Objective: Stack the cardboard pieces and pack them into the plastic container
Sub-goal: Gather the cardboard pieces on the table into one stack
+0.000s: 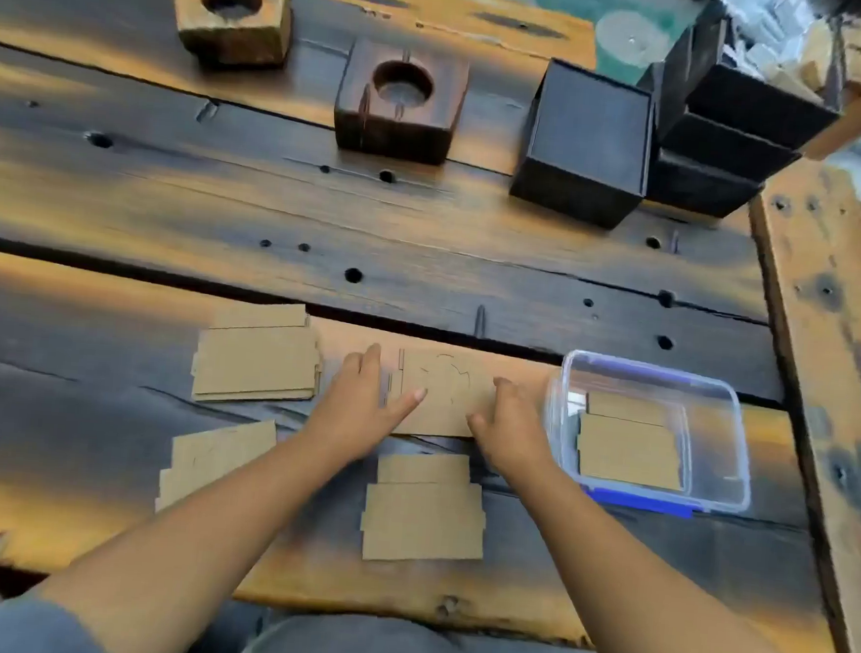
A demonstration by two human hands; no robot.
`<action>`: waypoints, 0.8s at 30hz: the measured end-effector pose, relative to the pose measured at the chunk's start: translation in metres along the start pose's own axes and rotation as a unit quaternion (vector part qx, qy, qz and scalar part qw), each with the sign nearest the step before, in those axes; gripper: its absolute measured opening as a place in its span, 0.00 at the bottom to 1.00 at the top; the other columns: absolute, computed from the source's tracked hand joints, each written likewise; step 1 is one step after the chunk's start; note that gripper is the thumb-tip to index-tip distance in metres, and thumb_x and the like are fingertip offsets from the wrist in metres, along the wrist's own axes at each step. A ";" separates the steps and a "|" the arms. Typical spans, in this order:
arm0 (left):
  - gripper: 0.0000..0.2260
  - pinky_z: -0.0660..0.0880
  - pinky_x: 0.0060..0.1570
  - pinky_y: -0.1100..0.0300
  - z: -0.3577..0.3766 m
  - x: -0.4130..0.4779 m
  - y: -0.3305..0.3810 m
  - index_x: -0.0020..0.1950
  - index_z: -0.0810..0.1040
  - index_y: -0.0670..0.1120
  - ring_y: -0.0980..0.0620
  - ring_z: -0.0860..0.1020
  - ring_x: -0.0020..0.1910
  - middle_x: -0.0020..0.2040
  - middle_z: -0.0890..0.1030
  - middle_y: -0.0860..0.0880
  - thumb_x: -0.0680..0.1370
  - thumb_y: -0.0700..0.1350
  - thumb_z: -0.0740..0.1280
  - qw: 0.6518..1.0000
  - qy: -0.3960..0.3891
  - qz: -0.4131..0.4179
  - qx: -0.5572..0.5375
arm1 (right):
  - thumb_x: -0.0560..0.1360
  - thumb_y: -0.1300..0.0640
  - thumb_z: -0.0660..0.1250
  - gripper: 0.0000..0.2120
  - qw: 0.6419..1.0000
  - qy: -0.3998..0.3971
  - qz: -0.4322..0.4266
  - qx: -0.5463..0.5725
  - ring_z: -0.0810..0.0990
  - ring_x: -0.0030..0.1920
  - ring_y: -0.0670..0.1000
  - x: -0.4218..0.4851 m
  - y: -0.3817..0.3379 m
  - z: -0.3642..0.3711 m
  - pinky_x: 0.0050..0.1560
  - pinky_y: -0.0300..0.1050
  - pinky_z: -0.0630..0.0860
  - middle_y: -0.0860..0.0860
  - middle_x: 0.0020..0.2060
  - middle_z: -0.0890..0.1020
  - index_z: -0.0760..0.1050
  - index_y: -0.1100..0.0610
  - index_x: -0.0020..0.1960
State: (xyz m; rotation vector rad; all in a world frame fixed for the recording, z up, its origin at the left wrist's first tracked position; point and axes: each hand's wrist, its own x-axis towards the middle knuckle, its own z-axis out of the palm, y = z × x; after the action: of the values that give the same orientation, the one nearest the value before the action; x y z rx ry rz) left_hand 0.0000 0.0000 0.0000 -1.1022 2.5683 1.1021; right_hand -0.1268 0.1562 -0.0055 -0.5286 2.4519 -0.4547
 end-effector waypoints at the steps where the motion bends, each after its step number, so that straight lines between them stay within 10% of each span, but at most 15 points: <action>1: 0.40 0.67 0.65 0.51 0.008 0.004 -0.001 0.76 0.57 0.42 0.41 0.67 0.70 0.71 0.67 0.40 0.74 0.65 0.63 1.000 -0.004 -0.021 -0.014 | 0.76 0.53 0.66 0.27 1.000 0.001 0.016 0.011 0.73 0.65 0.60 0.006 0.001 0.002 0.64 0.53 0.71 0.59 0.67 0.72 0.64 0.60 0.73; 10: 0.09 0.78 0.45 0.52 0.048 0.027 0.002 0.40 0.70 0.50 0.52 0.75 0.38 0.38 0.75 0.50 0.72 0.42 0.70 0.904 0.014 -0.278 -0.325 | 0.73 0.57 0.69 0.20 0.990 0.012 0.096 0.107 0.77 0.55 0.59 0.041 0.007 0.020 0.55 0.51 0.77 0.58 0.59 0.76 0.71 0.61 0.63; 14: 0.09 0.76 0.33 0.64 0.046 0.029 0.002 0.37 0.74 0.50 0.51 0.78 0.38 0.36 0.77 0.53 0.72 0.36 0.68 0.911 0.058 -0.270 -0.307 | 0.74 0.63 0.65 0.11 0.978 0.026 0.089 0.185 0.76 0.49 0.54 0.047 0.009 0.018 0.46 0.44 0.71 0.55 0.55 0.77 0.70 0.55 0.55; 24: 0.06 0.78 0.51 0.44 0.036 -0.033 -0.021 0.46 0.75 0.48 0.49 0.77 0.41 0.41 0.77 0.48 0.75 0.39 0.69 0.917 0.063 -0.237 -0.316 | 0.72 0.62 0.67 0.09 0.984 -0.006 0.017 0.176 0.74 0.38 0.51 -0.011 0.031 0.012 0.42 0.51 0.75 0.47 0.37 0.73 0.68 0.53 0.47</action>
State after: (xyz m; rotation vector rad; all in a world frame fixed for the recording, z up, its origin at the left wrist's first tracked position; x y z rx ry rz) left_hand 0.0325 0.0333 -0.0256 -1.8527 1.8556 1.7988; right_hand -0.1192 0.1859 -0.0232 -0.3364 2.2927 -0.8467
